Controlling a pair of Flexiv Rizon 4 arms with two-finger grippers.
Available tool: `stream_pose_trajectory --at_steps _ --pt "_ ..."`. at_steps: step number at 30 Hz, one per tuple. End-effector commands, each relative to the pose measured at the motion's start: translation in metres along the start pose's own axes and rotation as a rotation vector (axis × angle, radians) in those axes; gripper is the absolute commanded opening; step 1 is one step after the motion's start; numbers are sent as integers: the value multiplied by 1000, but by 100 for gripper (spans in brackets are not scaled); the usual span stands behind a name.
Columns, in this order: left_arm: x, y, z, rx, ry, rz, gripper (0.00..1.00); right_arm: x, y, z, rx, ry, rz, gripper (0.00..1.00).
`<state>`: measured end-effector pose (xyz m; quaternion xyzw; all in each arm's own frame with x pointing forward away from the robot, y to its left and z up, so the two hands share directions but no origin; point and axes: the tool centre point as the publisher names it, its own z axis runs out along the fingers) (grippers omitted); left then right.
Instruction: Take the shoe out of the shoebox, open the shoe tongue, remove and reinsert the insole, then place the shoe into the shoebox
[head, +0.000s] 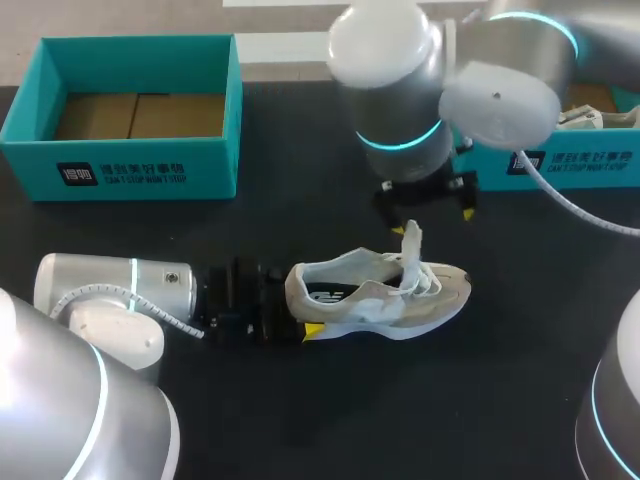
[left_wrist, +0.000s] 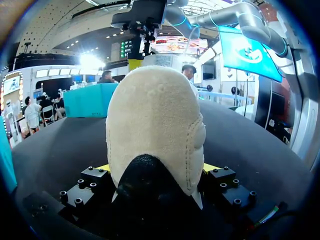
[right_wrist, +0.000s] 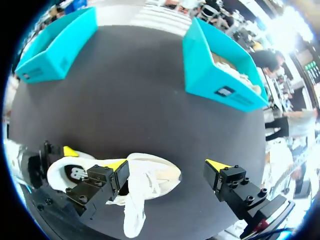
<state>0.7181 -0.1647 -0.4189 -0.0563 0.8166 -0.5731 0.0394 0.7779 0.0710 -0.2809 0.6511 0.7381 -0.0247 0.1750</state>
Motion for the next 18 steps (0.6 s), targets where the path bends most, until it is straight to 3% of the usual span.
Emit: stream_pose_trajectory --at_steps 1,13,14,17,18 --pt "0 0 0 -2 0 0 0 4 5 -20 -47 123 -222 100" --pt "0 0 0 -2 0 0 0 60 4 -70 -74 357 -840 100" --pt "0 0 0 -2 0 0 0 63 3 -73 -67 363 -884 94" --pt "0 0 0 -2 0 0 0 70 0 -81 -48 375 -993 37" --pt "0 0 0 -2 0 0 0 72 -2 -84 -41 378 -1031 12"
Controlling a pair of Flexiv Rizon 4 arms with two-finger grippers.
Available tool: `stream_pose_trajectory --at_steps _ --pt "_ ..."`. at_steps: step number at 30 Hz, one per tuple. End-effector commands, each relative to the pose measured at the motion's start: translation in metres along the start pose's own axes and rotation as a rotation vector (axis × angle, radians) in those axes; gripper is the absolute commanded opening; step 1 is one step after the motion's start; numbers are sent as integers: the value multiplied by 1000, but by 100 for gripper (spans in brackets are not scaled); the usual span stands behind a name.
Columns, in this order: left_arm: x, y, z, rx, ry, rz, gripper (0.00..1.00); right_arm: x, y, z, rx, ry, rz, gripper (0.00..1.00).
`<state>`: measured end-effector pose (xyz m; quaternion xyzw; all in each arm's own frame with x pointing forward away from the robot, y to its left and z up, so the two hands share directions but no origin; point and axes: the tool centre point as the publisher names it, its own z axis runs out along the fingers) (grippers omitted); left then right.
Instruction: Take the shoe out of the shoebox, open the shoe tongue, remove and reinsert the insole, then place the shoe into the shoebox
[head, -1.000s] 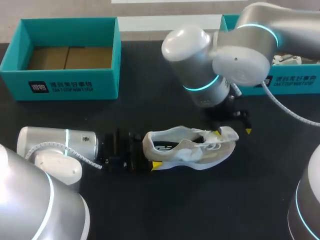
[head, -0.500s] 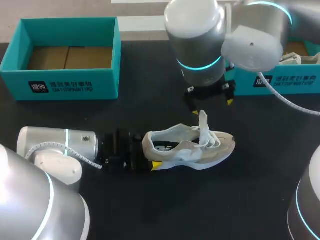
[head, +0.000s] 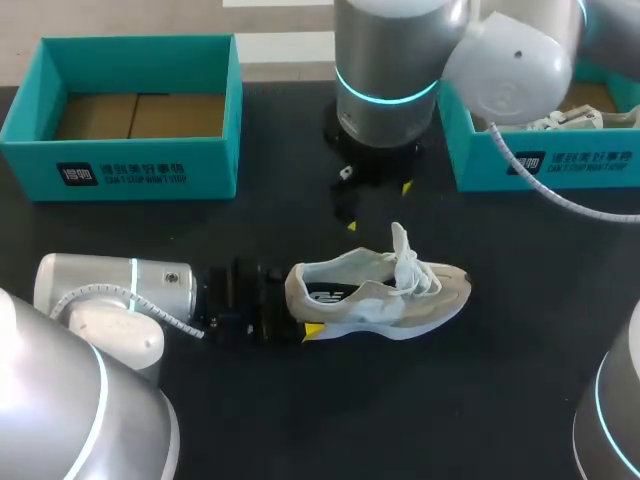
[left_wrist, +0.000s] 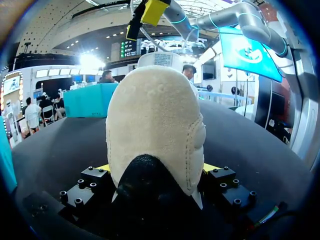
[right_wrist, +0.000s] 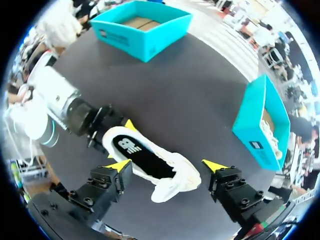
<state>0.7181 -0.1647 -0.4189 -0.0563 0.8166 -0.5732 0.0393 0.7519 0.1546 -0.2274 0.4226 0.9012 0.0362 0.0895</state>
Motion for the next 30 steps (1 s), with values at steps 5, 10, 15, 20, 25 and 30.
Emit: stream_pose_trajectory --at_steps 5,10,15,20,25,30 --pt "0 0 0 -2 0 0 0 20 0 -11 115 134 -619 0" --pt "0 0 0 -2 0 0 0 20 0 -11 115 134 -619 0" --pt "0 0 0 -2 0 0 0 20 0 -11 115 134 -619 0" --pt "0 0 0 -2 0 0 0 20 0 -11 115 134 -619 0" --pt "0 0 0 -2 0 0 0 20 0 -11 115 134 -619 0" --pt "0 0 0 -2 0 0 0 25 -5 3 109 113 -623 0"
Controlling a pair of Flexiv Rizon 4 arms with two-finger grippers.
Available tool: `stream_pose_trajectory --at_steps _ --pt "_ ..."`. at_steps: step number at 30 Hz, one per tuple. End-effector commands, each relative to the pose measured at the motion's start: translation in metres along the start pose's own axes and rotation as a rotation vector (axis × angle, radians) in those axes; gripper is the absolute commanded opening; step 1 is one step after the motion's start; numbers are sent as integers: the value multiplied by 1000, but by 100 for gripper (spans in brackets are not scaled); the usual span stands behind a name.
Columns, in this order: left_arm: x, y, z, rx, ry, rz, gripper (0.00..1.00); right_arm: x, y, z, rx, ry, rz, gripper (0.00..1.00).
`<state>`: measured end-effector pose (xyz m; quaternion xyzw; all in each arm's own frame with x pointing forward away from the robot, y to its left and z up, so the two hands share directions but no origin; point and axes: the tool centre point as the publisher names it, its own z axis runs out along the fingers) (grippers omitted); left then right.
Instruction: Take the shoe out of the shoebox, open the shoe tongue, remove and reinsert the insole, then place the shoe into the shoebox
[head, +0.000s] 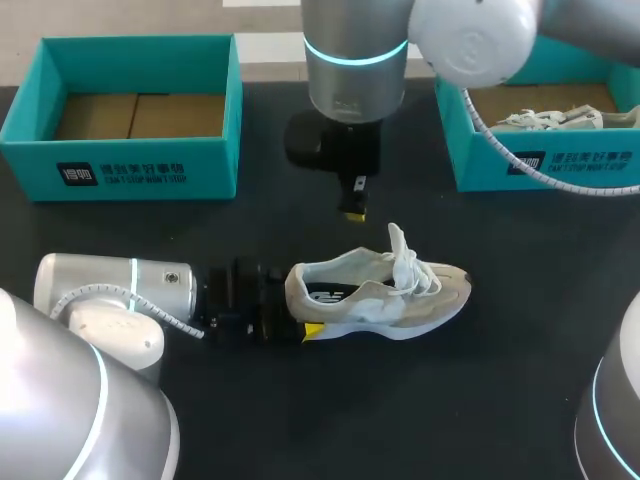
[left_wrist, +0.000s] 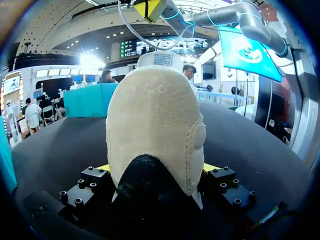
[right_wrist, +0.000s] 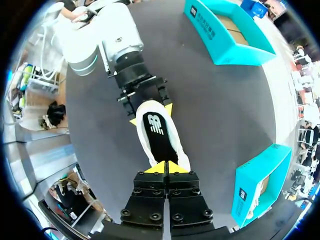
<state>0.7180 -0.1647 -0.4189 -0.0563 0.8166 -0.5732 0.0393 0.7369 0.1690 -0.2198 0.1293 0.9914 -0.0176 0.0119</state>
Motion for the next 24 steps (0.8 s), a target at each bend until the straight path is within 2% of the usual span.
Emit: stream_pose_trajectory --at_steps 1,5,6,8,9,12,13,17,24 --pt "0 0 0 -2 0 0 0 6 2 20 22 -46 -9 0" --pt "0 0 0 -2 0 0 0 10 6 37 18 -128 -44 0" --pt "0 0 0 -2 0 0 0 11 9 40 44 -149 -77 0" --pt "0 0 0 -2 0 0 0 12 15 47 38 -169 -108 0" --pt "0 0 0 -2 0 0 0 14 17 51 67 -170 -105 0" --pt "0 0 0 -2 0 0 0 18 20 65 74 -176 -125 0" --pt "0 0 0 -2 0 0 0 19 21 68 53 -196 -150 0" --pt "0 0 0 -2 0 0 0 23 24 85 102 -139 -162 0" --pt "0 0 0 -2 0 0 0 23 24 85 102 -139 -162 0"
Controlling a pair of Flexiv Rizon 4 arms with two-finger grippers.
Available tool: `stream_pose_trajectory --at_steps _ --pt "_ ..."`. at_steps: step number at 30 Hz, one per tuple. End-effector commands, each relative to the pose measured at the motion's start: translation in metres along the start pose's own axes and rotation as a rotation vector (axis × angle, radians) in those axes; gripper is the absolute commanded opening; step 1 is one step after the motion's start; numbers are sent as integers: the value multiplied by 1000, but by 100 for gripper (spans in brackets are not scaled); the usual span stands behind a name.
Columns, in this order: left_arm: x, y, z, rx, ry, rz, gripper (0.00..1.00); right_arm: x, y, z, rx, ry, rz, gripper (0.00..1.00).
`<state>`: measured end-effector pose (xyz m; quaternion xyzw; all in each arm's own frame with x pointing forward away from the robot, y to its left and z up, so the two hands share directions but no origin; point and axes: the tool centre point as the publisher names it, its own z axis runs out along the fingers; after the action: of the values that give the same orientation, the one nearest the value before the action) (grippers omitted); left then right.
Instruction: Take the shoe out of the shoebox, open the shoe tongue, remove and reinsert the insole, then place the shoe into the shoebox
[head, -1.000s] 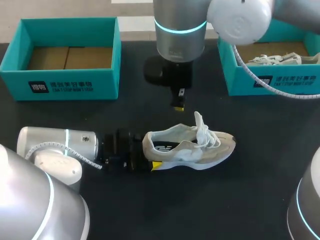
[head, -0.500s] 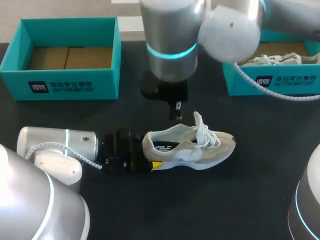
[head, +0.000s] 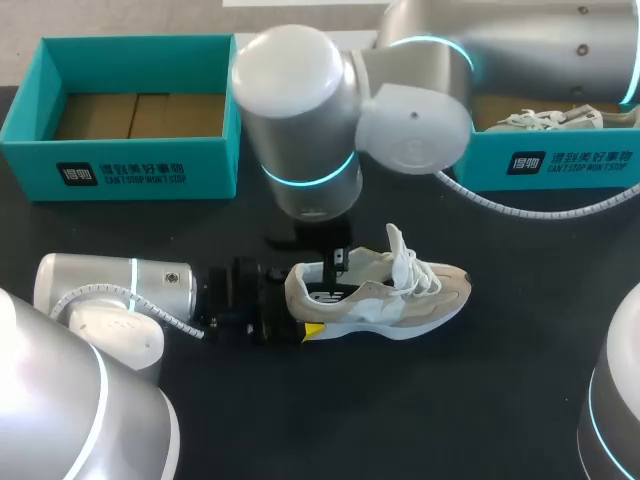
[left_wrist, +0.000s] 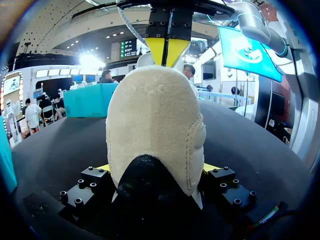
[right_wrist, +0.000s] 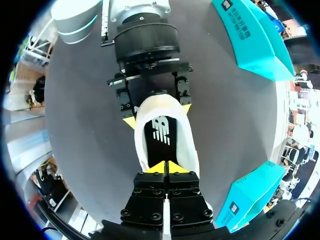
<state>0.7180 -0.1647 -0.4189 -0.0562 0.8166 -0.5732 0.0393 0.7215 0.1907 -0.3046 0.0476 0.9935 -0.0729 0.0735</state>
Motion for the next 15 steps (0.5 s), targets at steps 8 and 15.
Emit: stream_pose_trajectory --at_steps 8,15 --pt "0 0 0 -2 0 0 0 0 4 1 9 2 0 0" --pt "0 0 0 -2 0 0 0 -4 6 30 -37 -19 54 0"
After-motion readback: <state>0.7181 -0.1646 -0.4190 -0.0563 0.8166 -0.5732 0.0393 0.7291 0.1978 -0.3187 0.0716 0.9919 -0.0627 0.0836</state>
